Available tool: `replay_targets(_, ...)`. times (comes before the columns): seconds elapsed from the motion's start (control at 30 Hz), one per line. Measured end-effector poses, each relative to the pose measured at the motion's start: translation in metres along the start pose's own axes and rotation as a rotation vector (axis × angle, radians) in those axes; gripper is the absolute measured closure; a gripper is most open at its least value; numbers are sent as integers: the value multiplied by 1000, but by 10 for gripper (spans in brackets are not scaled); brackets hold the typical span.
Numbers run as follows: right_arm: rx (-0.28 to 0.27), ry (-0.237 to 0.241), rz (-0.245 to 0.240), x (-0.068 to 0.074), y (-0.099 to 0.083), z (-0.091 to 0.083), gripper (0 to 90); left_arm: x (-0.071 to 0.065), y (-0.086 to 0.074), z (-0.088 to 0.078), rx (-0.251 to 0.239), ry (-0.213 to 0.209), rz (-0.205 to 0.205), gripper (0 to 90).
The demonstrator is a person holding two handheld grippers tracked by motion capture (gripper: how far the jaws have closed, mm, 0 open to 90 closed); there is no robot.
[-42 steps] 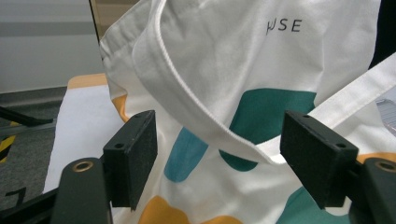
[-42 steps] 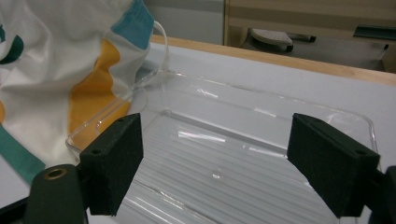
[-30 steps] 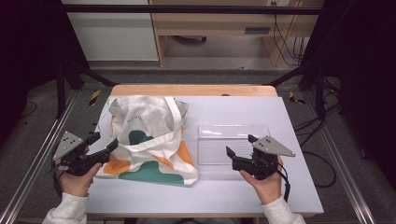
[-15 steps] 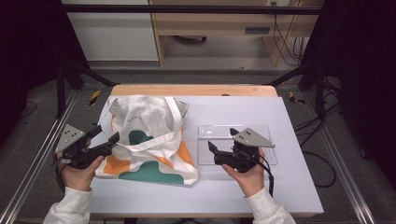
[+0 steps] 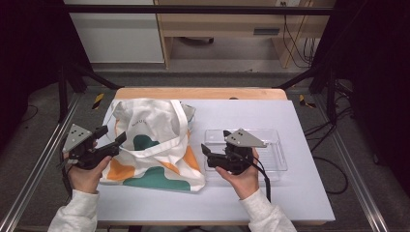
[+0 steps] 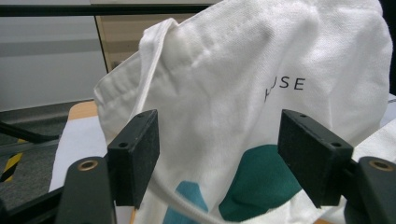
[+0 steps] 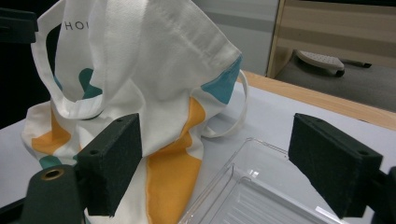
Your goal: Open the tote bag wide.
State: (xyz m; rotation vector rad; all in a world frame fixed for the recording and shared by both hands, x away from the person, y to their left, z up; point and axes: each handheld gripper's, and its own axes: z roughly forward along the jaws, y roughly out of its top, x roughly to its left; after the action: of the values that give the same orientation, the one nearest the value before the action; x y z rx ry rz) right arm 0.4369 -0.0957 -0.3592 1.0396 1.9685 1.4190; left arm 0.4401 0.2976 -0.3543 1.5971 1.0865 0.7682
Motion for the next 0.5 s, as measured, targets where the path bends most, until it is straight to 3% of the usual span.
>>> replay_targets(0.3,5,3,-22,9,3,12,190,-8,0,16,16,4,26,317)
replay_targets(0.5,3,21,-26,17,4,18,226,-7,-3,18,28,13,26,413)
